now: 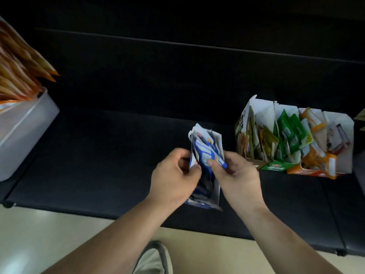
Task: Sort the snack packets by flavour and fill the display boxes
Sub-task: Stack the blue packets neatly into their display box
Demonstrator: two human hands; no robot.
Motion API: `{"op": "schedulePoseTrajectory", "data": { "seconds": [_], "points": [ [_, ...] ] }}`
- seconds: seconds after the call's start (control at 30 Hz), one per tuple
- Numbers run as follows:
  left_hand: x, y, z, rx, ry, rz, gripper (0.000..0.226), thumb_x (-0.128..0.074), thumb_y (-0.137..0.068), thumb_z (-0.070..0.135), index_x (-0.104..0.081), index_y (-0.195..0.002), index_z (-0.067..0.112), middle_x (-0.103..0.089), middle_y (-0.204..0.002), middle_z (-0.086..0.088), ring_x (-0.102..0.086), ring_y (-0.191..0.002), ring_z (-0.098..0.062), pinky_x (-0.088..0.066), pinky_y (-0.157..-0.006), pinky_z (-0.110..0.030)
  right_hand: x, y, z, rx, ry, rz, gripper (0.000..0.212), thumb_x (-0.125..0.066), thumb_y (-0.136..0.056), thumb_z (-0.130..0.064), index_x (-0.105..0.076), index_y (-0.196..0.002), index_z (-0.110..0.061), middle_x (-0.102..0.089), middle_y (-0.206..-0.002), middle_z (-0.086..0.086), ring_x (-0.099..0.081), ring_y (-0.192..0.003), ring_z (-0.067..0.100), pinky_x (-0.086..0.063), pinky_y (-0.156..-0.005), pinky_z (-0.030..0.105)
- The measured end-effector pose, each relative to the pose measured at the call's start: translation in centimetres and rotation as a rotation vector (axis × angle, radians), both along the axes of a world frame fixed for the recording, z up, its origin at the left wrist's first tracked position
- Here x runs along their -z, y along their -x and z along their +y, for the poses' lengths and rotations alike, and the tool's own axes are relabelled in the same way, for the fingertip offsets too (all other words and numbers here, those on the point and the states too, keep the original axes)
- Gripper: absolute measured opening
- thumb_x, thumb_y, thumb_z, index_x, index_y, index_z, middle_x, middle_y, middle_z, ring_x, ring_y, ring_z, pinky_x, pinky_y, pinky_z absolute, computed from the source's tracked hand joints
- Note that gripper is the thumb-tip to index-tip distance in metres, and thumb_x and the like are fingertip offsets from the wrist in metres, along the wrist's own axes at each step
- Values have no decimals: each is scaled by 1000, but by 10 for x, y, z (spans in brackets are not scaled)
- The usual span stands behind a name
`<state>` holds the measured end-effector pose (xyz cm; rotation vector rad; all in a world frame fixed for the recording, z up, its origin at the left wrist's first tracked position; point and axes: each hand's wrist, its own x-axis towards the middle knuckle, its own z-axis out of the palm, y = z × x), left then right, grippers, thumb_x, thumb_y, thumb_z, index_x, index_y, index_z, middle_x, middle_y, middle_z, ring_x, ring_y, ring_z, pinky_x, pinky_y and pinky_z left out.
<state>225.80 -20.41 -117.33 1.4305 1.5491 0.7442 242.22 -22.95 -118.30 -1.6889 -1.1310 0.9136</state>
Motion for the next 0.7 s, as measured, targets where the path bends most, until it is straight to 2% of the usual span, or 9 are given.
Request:
{"op": "schedulePoseTrajectory", "data": {
  "seconds": [0.17,0.27,0.33,0.37,0.43,0.47,0.57,0.63,0.7],
  "points": [
    [-8,18,-36,76,86,59,13,-76,-87,37,-66,-92,32,-73,-79,16,-69,-70,-3,-59,-73,-32,-11,1,-44,-31,100,80,20,-83,-88,-18,-76,-105,-27,-80,-95,-15,-75,-92,2,-58,-76,19],
    [-21,30,-45,196,199,61,22,-78,-86,46,-67,-100,33,-74,-86,15,-70,-78,-1,-59,-78,-28,-28,-2,-61,-112,315,74,23,-83,-87,-31,-72,-107,-30,-79,-95,-14,-74,-89,2,-57,-73,22],
    [-39,34,-47,300,260,114,29,-77,-88,47,-66,-111,32,-74,-95,13,-70,-89,-1,-57,-86,-26,-43,-6,-68,-161,472,-62,27,-79,-87,-48,-69,-106,-31,-77,-94,-10,-73,-86,7,-57,-71,26],
    [-50,35,-48,336,269,160,31,-75,-91,46,-66,-116,30,-73,-98,13,-69,-92,-3,-55,-88,-26,-52,-10,-70,-188,515,-203,30,-73,-89,-56,-69,-101,-29,-75,-92,-8,-71,-85,11,-57,-72,30],
    [-74,39,-52,391,268,242,30,-71,-95,43,-64,-119,25,-73,-101,11,-69,-97,-9,-53,-91,-28,-75,-16,-75,-258,559,-482,42,-57,-94,-64,-68,-89,-24,-71,-86,-4,-68,-83,18,-57,-77,33],
    [-83,41,-54,423,274,273,30,-69,-96,42,-63,-119,23,-73,-103,8,-69,-99,-12,-53,-93,-29,-89,-18,-78,-277,570,-545,48,-53,-96,-66,-68,-86,-21,-71,-84,-3,-68,-83,19,-58,-81,35],
    [-113,48,-57,495,313,340,44,-70,-96,43,-58,-133,23,-70,-111,2,-70,-101,-19,-58,-96,-40,-130,-20,-91,-312,576,-511,52,-52,-99,-61,-68,-84,-14,-71,-86,5,-69,-88,25,-57,-86,39],
    [-130,52,-56,528,332,382,54,-70,-96,43,-53,-142,21,-69,-114,-4,-71,-98,-25,-62,-88,-45,-149,-16,-98,-342,572,-451,48,-52,-102,-55,-63,-78,-15,-67,-81,7,-71,-88,29,-56,-79,38],
    [-150,53,-57,560,350,420,55,-69,-97,39,-50,-145,19,-70,-113,-8,-71,-98,-26,-63,-81,-41,-160,-7,-104,-367,569,-456,45,-52,-103,-52,-64,-79,-15,-67,-81,6,-71,-85,26,-53,-73,33]
  ]
}}
